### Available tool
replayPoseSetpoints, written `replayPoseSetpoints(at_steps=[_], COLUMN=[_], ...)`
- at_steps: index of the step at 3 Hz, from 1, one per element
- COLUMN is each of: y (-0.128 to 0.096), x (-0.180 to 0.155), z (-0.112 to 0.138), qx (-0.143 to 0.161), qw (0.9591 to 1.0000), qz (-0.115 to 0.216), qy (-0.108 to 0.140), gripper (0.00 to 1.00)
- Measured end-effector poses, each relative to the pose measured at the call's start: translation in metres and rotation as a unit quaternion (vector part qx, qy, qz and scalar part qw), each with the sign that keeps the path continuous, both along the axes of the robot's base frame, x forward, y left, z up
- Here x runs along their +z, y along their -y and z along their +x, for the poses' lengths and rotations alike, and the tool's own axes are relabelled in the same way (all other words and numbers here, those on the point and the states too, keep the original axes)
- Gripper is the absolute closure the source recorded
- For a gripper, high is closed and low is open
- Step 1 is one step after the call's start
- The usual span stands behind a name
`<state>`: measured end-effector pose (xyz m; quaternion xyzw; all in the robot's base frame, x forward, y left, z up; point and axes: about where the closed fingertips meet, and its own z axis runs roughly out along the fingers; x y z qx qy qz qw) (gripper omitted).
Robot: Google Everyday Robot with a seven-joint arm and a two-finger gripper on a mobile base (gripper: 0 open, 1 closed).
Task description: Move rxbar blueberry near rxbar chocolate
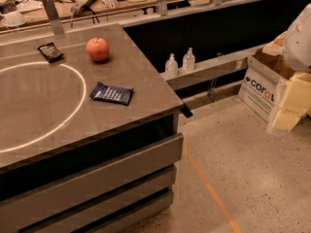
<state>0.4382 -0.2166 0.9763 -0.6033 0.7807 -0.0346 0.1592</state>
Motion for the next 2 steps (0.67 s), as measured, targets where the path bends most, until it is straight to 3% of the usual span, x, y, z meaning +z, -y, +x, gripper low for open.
replayPoseSetpoints(at_steps=[1, 2], y=[0.000, -0.019], x=[0.000, -0.013], z=[0.000, 0.012], qx=[0.000, 0.004], qw=[1.0000, 0.9992], qz=[0.000, 0.038], qy=[0.000, -0.005], gripper=[0.00, 0.00])
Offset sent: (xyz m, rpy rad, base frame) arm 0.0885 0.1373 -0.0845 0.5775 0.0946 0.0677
